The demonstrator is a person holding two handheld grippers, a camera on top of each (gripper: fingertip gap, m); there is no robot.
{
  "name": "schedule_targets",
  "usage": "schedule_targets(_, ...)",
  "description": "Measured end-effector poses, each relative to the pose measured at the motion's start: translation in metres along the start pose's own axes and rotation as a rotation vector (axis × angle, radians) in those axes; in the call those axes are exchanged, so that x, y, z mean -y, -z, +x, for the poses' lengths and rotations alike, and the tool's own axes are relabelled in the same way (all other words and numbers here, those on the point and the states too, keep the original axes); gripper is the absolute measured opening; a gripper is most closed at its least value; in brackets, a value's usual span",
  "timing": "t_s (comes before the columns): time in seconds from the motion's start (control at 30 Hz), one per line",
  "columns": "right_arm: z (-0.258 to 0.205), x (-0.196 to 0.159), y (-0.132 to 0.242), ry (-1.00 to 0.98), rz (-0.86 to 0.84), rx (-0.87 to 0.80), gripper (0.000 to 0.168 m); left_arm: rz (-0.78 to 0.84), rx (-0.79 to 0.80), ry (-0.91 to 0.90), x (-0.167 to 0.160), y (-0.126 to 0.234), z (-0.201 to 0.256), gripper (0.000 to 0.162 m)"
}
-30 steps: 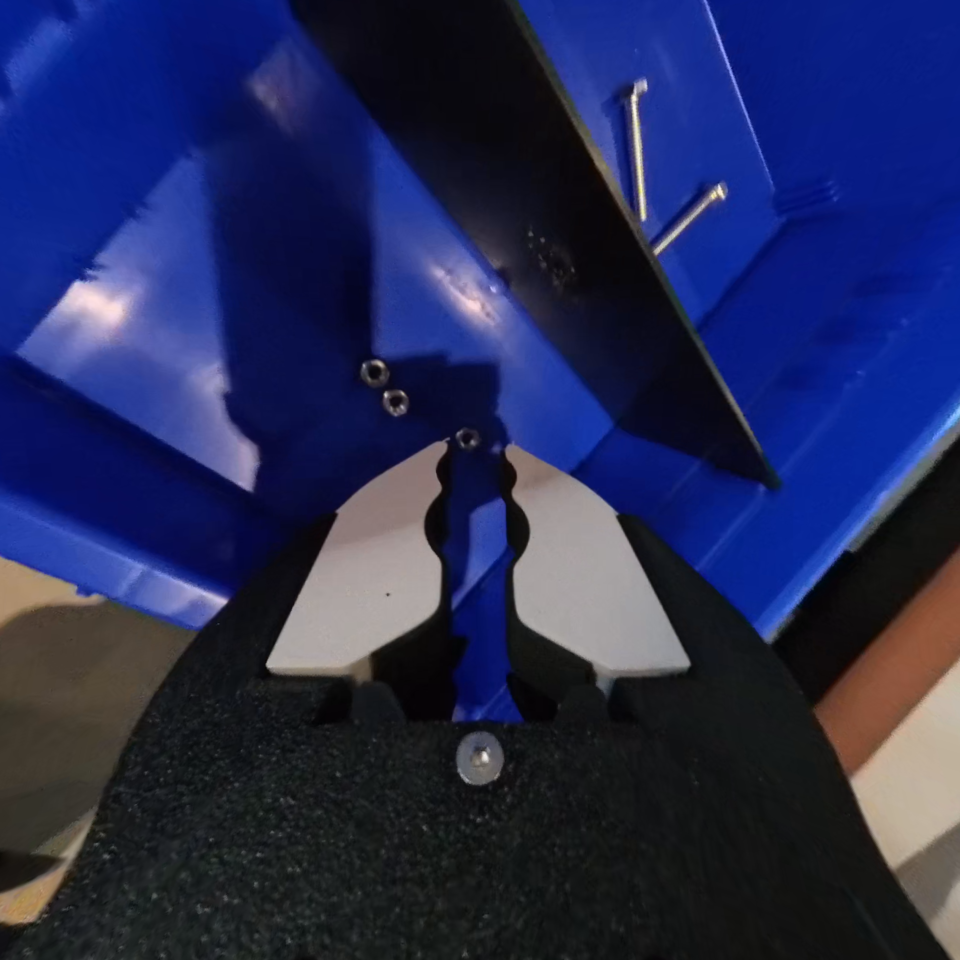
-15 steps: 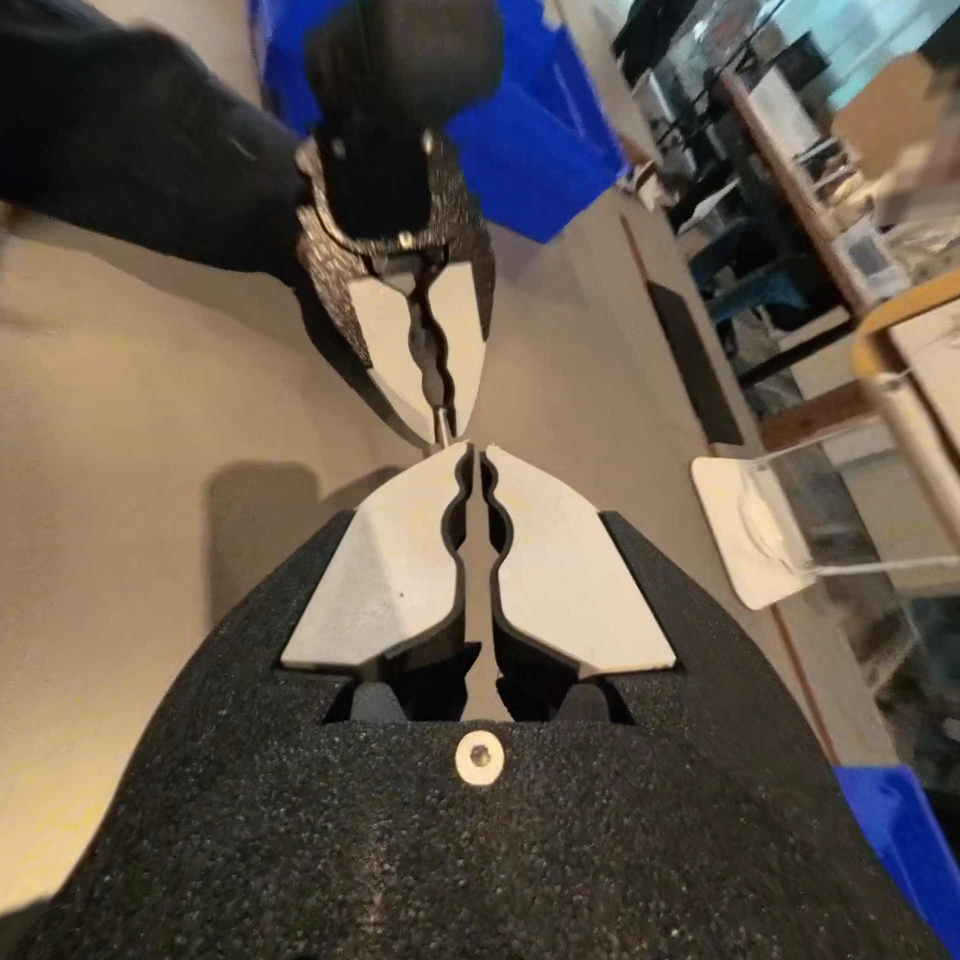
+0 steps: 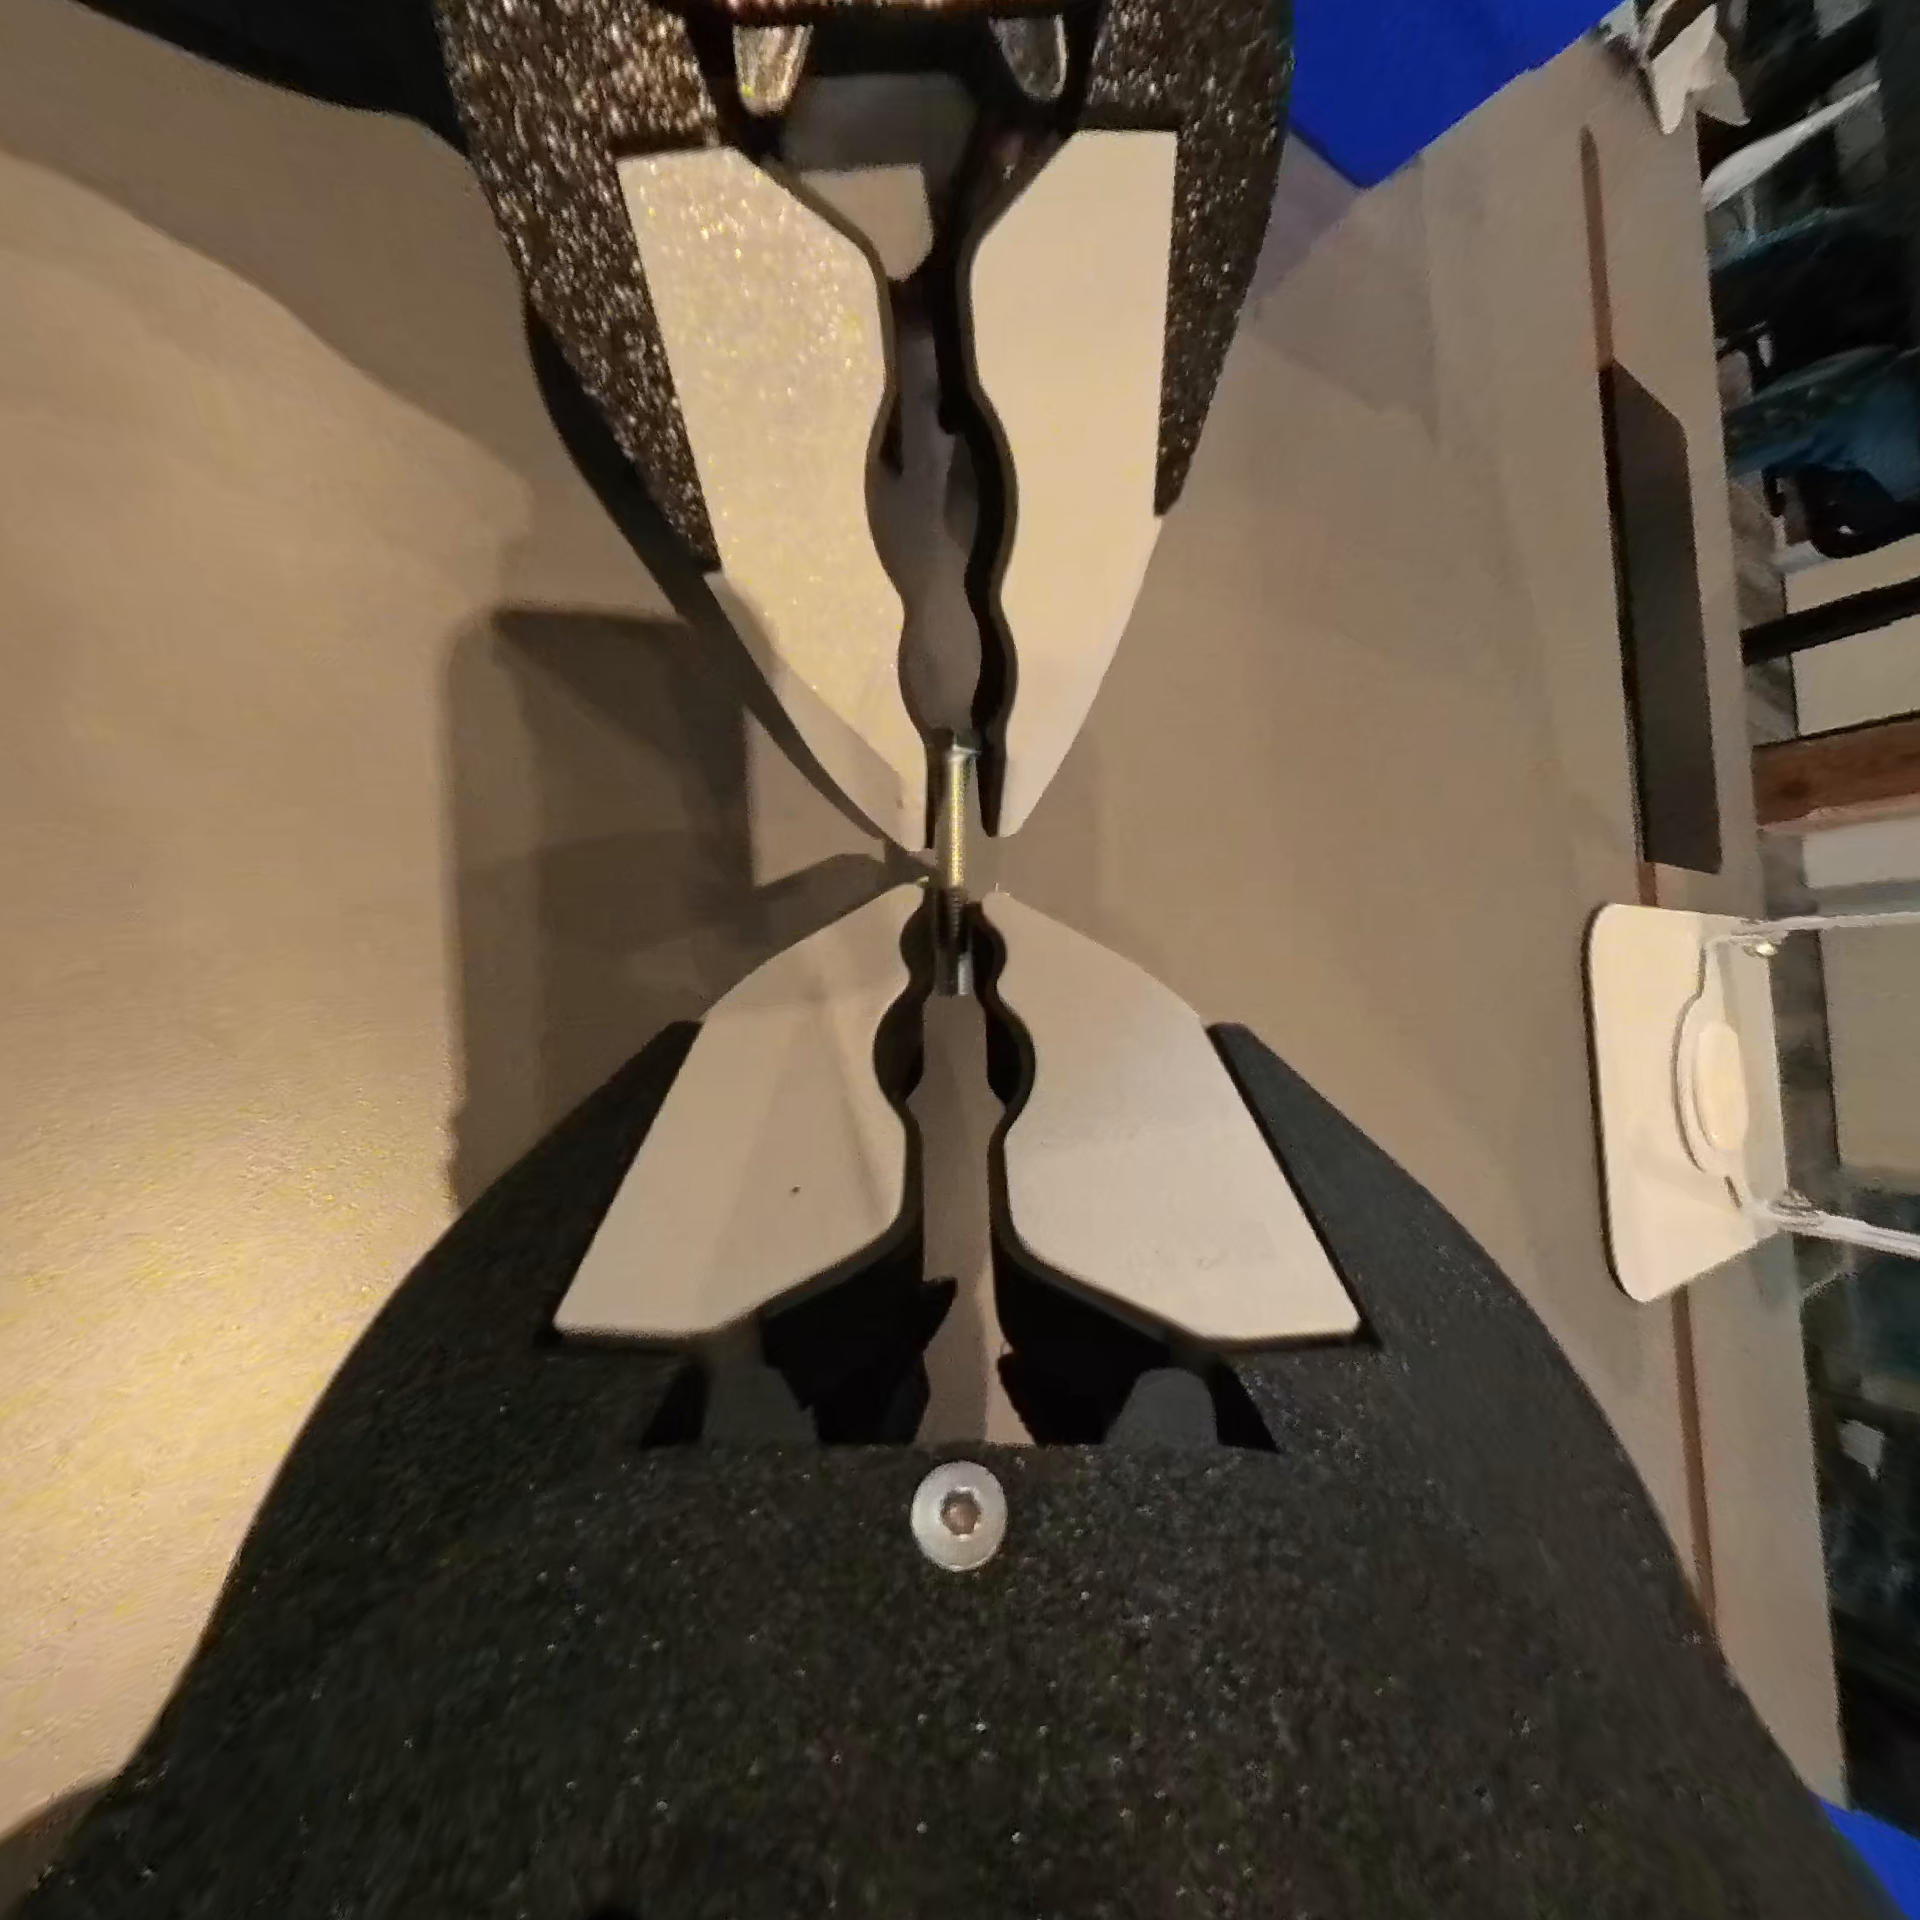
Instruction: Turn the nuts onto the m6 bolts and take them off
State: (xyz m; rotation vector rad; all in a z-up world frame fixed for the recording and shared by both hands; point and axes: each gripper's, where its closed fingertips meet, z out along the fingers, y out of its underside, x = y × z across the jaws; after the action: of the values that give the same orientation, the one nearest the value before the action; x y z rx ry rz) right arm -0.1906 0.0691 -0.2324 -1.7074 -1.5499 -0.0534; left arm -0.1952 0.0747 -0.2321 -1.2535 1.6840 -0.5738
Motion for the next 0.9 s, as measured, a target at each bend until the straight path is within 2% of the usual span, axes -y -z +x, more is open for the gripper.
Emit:
schedule_targets(0.13, 0.008, 0.002, 0.000, 0.007, 0.008, -0.051, 0.006, 0.047, 0.087, 0.008, 0.006, 0.003, -0.010, 0.011)
schedule_targets(0.27, 0.029, -0.001, 0.015, -0.043, 0.004, -0.142, 0.006, 0.173, 0.223, 0.060, 0.021, 0.014, -0.030, 0.036)
schedule_targets(0.33, 0.046, -0.003, 0.035, -0.077, -0.002, -0.218, 0.005, 0.204, 0.270, 0.099, 0.023, 0.019, -0.039, 0.052)
schedule_targets(0.43, 0.089, -0.021, 0.092, -0.089, -0.095, -0.430, 0.006, 0.204, 0.309, 0.119, 0.022, 0.021, -0.045, 0.059)
schedule_targets(0.53, 0.129, -0.069, 0.158, -0.228, -0.237, -0.555, 0.005, 0.194, 0.344, 0.089, 0.021, 0.021, -0.047, 0.049)
schedule_targets(0.63, 0.153, -0.147, 0.196, -0.372, -0.476, -0.512, 0.005, 0.164, 0.405, 0.062, 0.018, 0.021, -0.052, 0.039)
schedule_targets(0.77, 0.171, -0.237, 0.192, -0.469, -0.655, -0.314, 0.006, 0.161, 0.427, 0.065, 0.016, 0.022, -0.055, 0.032)
schedule_targets(0.9, 0.171, -0.293, 0.170, -0.448, -0.814, -0.129, 0.006, 0.168, 0.434, 0.077, 0.016, 0.025, -0.057, 0.029)
